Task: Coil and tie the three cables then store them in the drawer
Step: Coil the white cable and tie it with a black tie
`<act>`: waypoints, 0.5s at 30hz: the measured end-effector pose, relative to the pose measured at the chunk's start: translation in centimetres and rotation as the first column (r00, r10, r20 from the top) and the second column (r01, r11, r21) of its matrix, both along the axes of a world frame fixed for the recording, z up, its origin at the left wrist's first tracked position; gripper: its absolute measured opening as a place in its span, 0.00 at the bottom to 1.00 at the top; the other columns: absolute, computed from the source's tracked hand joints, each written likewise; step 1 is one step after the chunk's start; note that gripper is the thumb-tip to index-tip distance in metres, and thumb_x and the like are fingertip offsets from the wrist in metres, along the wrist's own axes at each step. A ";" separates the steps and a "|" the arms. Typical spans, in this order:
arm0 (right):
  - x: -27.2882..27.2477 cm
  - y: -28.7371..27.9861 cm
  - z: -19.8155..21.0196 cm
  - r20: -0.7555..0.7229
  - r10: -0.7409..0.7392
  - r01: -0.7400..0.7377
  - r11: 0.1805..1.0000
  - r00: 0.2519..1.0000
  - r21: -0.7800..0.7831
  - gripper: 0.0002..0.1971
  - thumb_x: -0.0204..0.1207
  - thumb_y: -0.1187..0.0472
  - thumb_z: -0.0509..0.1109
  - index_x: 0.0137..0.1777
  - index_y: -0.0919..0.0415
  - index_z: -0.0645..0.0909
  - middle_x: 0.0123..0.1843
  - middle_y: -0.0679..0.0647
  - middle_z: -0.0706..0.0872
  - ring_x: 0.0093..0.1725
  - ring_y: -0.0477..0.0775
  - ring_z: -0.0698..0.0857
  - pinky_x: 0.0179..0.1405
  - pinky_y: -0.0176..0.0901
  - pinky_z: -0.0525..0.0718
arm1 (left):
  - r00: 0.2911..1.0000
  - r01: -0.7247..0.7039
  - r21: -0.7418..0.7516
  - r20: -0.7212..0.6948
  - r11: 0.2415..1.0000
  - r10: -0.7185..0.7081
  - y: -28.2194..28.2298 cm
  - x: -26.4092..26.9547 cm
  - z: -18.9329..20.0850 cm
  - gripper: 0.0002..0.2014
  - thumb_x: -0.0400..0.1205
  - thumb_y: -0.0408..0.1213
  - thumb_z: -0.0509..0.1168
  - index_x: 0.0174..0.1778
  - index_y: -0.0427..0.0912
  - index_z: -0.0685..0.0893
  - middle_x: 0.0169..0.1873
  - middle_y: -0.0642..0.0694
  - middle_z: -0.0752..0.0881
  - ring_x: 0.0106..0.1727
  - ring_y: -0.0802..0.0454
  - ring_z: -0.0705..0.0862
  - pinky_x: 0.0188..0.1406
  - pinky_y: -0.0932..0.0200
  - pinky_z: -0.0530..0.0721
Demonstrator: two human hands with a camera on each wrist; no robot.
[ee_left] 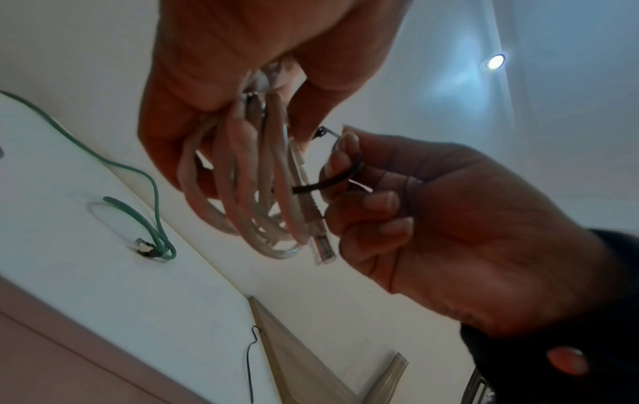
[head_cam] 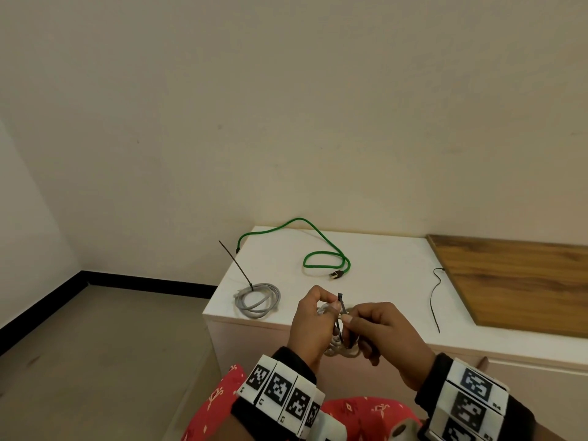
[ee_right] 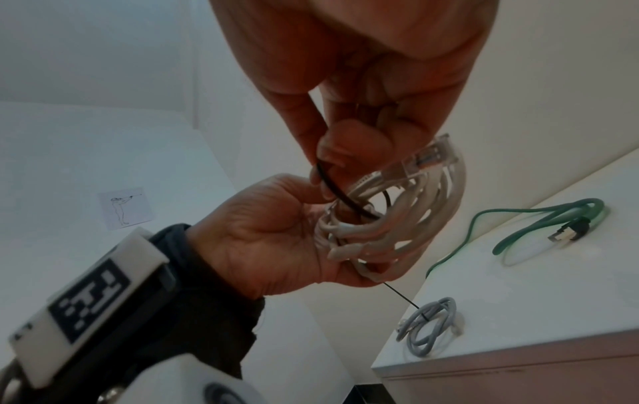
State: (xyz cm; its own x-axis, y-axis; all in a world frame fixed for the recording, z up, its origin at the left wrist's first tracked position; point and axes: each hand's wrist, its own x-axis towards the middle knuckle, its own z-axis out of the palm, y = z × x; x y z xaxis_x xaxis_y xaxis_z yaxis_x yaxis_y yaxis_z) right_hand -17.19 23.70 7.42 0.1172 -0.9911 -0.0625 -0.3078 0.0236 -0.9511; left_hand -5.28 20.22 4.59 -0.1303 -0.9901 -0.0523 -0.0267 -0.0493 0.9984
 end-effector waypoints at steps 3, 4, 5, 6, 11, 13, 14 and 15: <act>0.0 0.0 0.1 0.003 -0.005 0.005 1.000 1.000 -0.001 0.17 0.79 0.64 0.62 0.29 0.63 0.81 0.18 0.48 0.80 0.18 0.44 0.72 0.18 0.34 0.71 | 1.000 -0.013 -0.024 0.021 1.000 0.014 -0.1 -0.1 -0.2 0.09 0.82 0.33 0.59 0.36 0.47 0.75 0.28 0.42 0.78 0.27 0.49 0.76 0.26 0.60 0.74; 0.0 0.1 0.1 0.005 -0.006 0.006 1.000 1.000 0.001 0.17 0.79 0.64 0.62 0.28 0.63 0.80 0.17 0.48 0.80 0.17 0.44 0.72 0.18 0.34 0.71 | 1.000 -0.017 -0.029 0.023 0.999 0.018 -0.1 -0.1 -0.2 0.09 0.82 0.33 0.60 0.35 0.47 0.75 0.29 0.42 0.78 0.28 0.48 0.76 0.27 0.59 0.74; 0.0 0.1 0.1 0.007 -0.009 0.008 1.000 1.000 0.002 0.17 0.79 0.64 0.62 0.28 0.63 0.80 0.17 0.48 0.80 0.17 0.44 0.72 0.18 0.34 0.70 | 0.999 -0.021 -0.034 0.025 0.999 0.022 -0.1 -0.1 -0.3 0.10 0.82 0.33 0.60 0.35 0.48 0.75 0.29 0.42 0.78 0.28 0.48 0.76 0.28 0.59 0.74; 0.0 0.1 0.1 0.011 -0.012 0.012 1.000 1.000 0.004 0.17 0.79 0.64 0.62 0.28 0.64 0.80 0.18 0.48 0.80 0.17 0.44 0.72 0.18 0.34 0.70 | 0.999 -0.023 -0.039 0.030 0.999 0.025 -0.1 -0.1 -0.3 0.10 0.82 0.33 0.60 0.35 0.48 0.75 0.30 0.42 0.78 0.29 0.47 0.76 0.28 0.58 0.74; 0.0 0.1 0.3 0.056 -0.033 0.032 0.999 0.998 0.028 0.17 0.79 0.65 0.61 0.29 0.65 0.80 0.25 0.58 0.81 0.17 0.43 0.71 0.18 0.34 0.70 | 0.997 -0.049 -0.068 0.052 0.997 0.052 -0.1 -0.2 -0.5 0.11 0.81 0.34 0.60 0.34 0.49 0.75 0.31 0.40 0.80 0.29 0.46 0.75 0.24 0.59 0.71; 0.0 0.0 0.4 0.066 -0.037 0.035 0.999 0.997 0.033 0.17 0.79 0.64 0.61 0.29 0.65 0.80 0.25 0.58 0.81 0.17 0.44 0.71 0.17 0.34 0.69 | 0.997 -0.052 -0.079 0.061 0.996 0.057 0.0 -0.3 -0.5 0.11 0.81 0.34 0.60 0.33 0.50 0.75 0.32 0.40 0.80 0.30 0.46 0.76 0.26 0.59 0.72; -0.1 0.0 0.4 0.074 -0.038 0.035 0.999 0.997 0.036 0.17 0.79 0.64 0.61 0.30 0.65 0.80 0.25 0.58 0.81 0.17 0.44 0.71 0.17 0.33 0.69 | 0.996 -0.051 -0.082 0.065 0.995 0.056 0.0 -0.4 -0.5 0.11 0.81 0.34 0.60 0.33 0.51 0.75 0.32 0.41 0.80 0.30 0.46 0.76 0.26 0.59 0.72; -0.1 0.0 0.5 0.082 -0.035 0.032 0.999 0.996 0.037 0.16 0.79 0.64 0.61 0.30 0.66 0.80 0.26 0.58 0.81 0.17 0.44 0.71 0.17 0.33 0.69 | 0.996 -0.052 -0.086 0.066 0.995 0.058 0.0 -0.5 -0.5 0.11 0.81 0.34 0.60 0.33 0.51 0.75 0.33 0.41 0.80 0.30 0.46 0.76 0.25 0.59 0.72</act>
